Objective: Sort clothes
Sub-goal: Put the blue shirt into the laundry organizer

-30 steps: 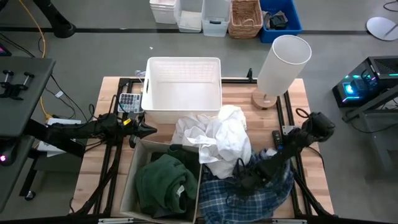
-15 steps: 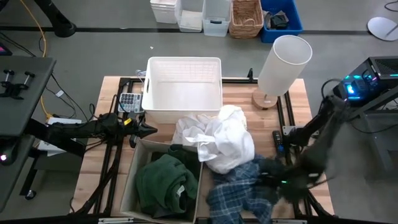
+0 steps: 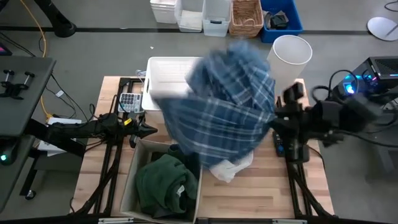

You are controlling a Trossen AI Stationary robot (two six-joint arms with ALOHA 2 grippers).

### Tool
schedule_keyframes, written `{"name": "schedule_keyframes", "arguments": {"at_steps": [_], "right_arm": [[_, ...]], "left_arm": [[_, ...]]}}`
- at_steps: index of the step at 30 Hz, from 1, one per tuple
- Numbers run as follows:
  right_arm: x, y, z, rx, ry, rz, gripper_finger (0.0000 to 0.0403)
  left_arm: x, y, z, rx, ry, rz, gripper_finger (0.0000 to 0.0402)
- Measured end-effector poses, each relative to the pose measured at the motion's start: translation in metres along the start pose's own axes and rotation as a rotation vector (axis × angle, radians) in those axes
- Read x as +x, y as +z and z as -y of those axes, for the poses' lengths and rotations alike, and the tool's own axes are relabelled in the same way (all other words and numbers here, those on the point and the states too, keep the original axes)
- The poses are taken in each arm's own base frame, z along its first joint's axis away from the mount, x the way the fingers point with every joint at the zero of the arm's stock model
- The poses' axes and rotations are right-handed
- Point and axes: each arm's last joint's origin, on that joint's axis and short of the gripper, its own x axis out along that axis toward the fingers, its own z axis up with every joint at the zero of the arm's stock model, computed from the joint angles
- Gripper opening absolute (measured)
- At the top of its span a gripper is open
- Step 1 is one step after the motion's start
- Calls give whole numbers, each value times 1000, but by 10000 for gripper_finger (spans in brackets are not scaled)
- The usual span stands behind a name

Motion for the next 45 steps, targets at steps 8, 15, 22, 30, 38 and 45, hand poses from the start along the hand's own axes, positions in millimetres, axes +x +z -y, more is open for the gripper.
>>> {"name": "schedule_keyframes", "arguments": {"at_steps": [8,15,22,30,38,45], "right_arm": [[79,-69,-3,44,213,-59,30],[144,-186,-38,108,257,-243,30],[164,-301,-70,221,150,-514,30],[144,-419,-91,362,100,-994,30],[101,-456,-48,374,-49,-1689,30],[98,-466,-13,540,-64,-1896,29]], "left_arm": [[0,0,0,0,0,1,1],[0,0,0,0,0,1,1],[0,0,0,0,0,1,1],[0,0,0,0,0,1,1],[0,0,0,0,0,1,1],[0,0,0,0,0,1,1]]}}
